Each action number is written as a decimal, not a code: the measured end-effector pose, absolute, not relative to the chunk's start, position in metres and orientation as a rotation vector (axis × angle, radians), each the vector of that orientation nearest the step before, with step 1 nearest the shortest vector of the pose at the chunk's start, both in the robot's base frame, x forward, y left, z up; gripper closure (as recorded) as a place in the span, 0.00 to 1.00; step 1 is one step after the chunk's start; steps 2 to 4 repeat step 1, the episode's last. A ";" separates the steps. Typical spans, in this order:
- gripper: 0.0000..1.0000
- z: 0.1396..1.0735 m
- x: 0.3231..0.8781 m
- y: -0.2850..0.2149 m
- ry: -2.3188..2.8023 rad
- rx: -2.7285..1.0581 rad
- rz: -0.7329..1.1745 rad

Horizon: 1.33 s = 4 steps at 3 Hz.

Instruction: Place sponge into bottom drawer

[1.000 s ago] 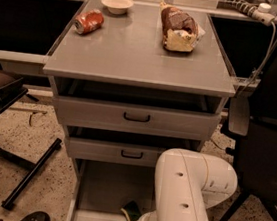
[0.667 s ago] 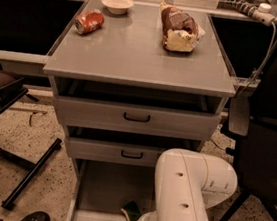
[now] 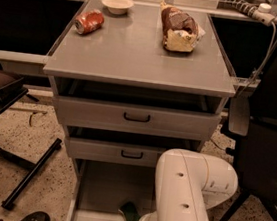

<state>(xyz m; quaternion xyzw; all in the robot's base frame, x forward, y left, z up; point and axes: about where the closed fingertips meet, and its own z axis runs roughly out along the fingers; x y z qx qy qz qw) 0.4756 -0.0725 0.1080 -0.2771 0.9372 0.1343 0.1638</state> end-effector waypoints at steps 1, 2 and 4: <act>0.00 0.108 0.476 -0.072 2.672 -0.790 0.383; 0.00 0.108 0.476 -0.072 2.672 -0.790 0.383; 0.00 0.108 0.476 -0.072 2.672 -0.790 0.383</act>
Offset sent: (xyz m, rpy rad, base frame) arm 0.0000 0.0000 0.0000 0.0000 0.0000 0.0000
